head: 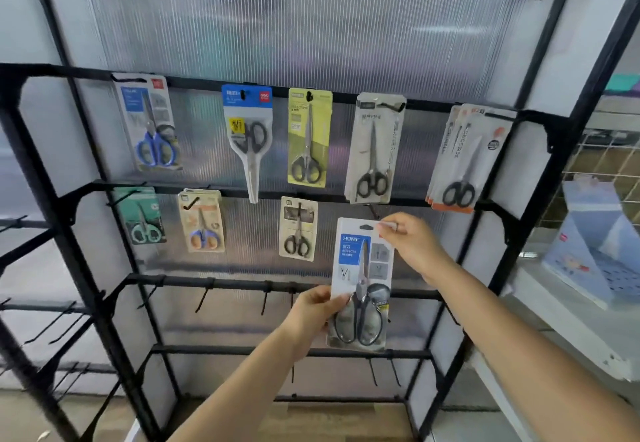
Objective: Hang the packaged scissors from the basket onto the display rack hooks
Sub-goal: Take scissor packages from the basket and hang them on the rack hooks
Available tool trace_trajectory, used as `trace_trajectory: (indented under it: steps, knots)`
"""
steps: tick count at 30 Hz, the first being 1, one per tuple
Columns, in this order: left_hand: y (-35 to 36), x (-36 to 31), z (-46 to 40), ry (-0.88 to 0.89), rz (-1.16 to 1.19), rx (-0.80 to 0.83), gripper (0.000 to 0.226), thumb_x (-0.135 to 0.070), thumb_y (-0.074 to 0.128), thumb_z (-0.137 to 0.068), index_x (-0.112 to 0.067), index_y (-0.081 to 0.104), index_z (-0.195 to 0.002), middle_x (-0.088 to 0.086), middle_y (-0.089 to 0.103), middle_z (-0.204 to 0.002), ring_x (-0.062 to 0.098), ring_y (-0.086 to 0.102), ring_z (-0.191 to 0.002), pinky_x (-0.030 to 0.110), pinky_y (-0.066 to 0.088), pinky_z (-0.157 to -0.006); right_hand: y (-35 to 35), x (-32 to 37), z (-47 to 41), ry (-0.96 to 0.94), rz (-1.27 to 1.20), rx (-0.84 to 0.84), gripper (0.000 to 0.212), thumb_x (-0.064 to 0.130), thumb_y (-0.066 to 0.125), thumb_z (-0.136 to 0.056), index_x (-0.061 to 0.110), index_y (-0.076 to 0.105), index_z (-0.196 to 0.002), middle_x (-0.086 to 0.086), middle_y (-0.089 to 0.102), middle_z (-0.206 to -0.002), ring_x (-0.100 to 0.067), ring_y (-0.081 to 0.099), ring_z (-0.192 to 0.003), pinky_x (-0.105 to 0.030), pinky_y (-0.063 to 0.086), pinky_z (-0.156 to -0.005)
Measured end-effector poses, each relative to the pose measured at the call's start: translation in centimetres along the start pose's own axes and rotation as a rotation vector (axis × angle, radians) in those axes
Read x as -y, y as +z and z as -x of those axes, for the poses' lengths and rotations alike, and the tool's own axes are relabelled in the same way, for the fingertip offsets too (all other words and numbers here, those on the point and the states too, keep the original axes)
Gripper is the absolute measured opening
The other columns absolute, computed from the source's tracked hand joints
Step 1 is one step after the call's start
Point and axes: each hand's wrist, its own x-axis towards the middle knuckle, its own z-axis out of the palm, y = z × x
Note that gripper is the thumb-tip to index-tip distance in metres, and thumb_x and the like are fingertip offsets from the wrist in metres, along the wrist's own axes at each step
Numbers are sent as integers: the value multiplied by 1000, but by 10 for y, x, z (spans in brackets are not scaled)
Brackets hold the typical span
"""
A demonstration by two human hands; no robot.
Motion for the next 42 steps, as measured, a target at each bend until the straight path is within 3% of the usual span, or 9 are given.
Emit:
trace_trajectory:
  steps: [3, 8, 16, 20, 23, 27, 33, 38, 42]
  knots:
    - [-5, 4, 1, -12, -18, -40, 12, -16, 59, -91, -11, 66, -100, 6, 73, -91, 22, 69, -84, 34, 56, -72, 6, -5, -4, -6, -11, 43, 6, 18, 56, -94, 16, 61, -96, 4, 64, -88, -9, 57, -80, -19, 40, -64]
    - [-26, -5, 1, -1, -82, -142, 20, -22, 62, -90, -11, 64, -107, 11, 71, -100, 27, 68, -93, 42, 56, -84, 27, 7, -21, -52, -36, 77, 9, 18, 55, -94, 15, 61, -100, 5, 63, -90, -9, 56, -84, -17, 38, -64]
    - [-71, -20, 5, 56, -12, -241, 11, -17, 60, -91, -11, 65, -99, 7, 72, -89, 21, 68, -82, 41, 55, -81, 67, 42, -45, -136, -39, 209, 18, 17, 48, -97, 12, 59, -111, 1, 62, -102, -9, 55, -93, -13, 39, -69]
    - [-103, -28, 5, 88, -6, -282, 11, -16, 61, -90, -11, 66, -98, 8, 72, -88, 20, 69, -81, 36, 56, -75, 90, 65, -57, -208, -43, 233, 10, 16, 49, -97, 18, 58, -100, 1, 64, -97, -8, 56, -87, -21, 42, -70]
    - [-133, -39, 8, 102, 60, -311, 10, -14, 61, -90, -9, 67, -96, 7, 73, -85, 19, 69, -77, 32, 55, -69, 116, 88, -69, -246, -50, 259, 11, 15, 49, -97, 15, 59, -100, 6, 63, -91, -7, 56, -86, -16, 42, -71]
    - [-183, -61, 10, 120, 42, -326, 12, -16, 61, -90, -8, 68, -96, 12, 73, -94, 22, 70, -83, 34, 57, -75, 155, 121, -90, -292, -57, 274, 10, 15, 51, -96, 14, 61, -100, 7, 62, -88, -9, 58, -88, -15, 42, -74]
    - [-259, -112, 10, 196, -93, -335, 14, -16, 58, -92, -6, 66, -86, 8, 70, -83, 16, 67, -72, 26, 56, -66, 207, 178, -126, -353, -63, 191, 14, 16, 50, -97, 13, 62, -102, 5, 63, -90, -1, 55, -78, -10, 41, -67]
    - [-304, -154, 9, 275, -142, -321, 14, -11, 56, -93, -5, 63, -82, -4, 66, -63, 2, 62, -54, 13, 48, -53, 240, 222, -151, -412, -55, 140, 16, 18, 52, -96, 13, 62, -106, 9, 63, -90, 3, 56, -81, -13, 45, -77]
    - [-330, -182, 2, 332, -163, -320, 17, -10, 54, -94, -6, 62, -80, -5, 62, -59, -2, 58, -48, 12, 46, -48, 254, 255, -170, -448, -89, 100, 17, 12, 53, -95, 5, 63, -106, 1, 63, -88, 5, 53, -73, 1, 40, -62]
